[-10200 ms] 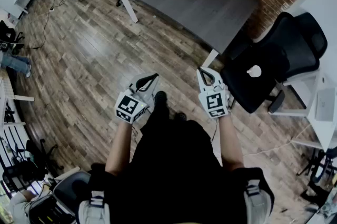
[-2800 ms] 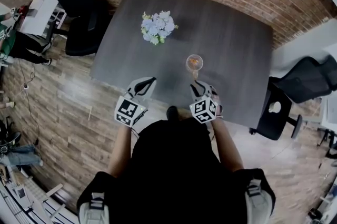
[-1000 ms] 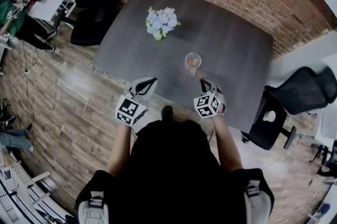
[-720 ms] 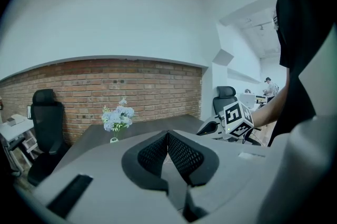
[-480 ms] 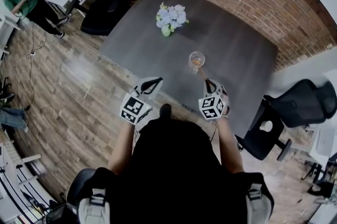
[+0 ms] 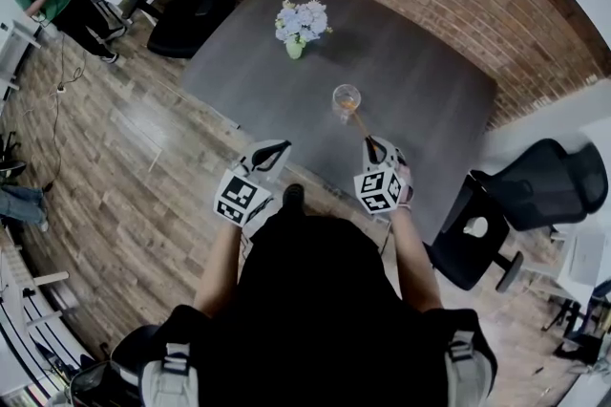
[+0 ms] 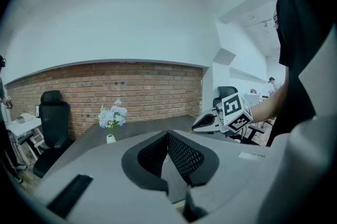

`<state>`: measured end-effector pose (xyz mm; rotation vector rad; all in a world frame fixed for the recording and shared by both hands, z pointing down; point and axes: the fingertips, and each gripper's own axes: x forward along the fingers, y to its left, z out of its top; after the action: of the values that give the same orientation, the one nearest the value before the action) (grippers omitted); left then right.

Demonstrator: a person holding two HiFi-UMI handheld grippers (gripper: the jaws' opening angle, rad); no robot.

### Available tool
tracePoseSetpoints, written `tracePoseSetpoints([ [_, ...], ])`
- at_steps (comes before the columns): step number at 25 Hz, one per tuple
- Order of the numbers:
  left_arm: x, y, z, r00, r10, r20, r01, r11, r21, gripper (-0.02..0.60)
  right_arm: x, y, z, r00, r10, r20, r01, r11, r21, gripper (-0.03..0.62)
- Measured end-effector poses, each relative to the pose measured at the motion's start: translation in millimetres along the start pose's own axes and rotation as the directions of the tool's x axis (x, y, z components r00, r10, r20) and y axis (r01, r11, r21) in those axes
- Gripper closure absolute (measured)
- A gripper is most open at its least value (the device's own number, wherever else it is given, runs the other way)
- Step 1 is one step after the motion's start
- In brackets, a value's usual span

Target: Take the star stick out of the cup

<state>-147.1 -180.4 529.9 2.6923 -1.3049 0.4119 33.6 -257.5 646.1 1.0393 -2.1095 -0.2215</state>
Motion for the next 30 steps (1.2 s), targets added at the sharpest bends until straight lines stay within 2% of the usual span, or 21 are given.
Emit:
tracePoseSetpoints([
  [18, 7, -75, 2, 1.000, 0.025, -0.008, -0.025, 1.000, -0.004, 0.578, -60, -23, 8, 0.992, -0.002, 0.125, 0.012, 0.997, -0.079, 0.577],
  [30, 20, -114, 1, 1.000, 0.015, -0.022, -0.015, 1.000, -0.007, 0.578, -95, -40, 10, 0.980, 0.009, 0.197, -0.001, 0.999, -0.040, 0.577],
])
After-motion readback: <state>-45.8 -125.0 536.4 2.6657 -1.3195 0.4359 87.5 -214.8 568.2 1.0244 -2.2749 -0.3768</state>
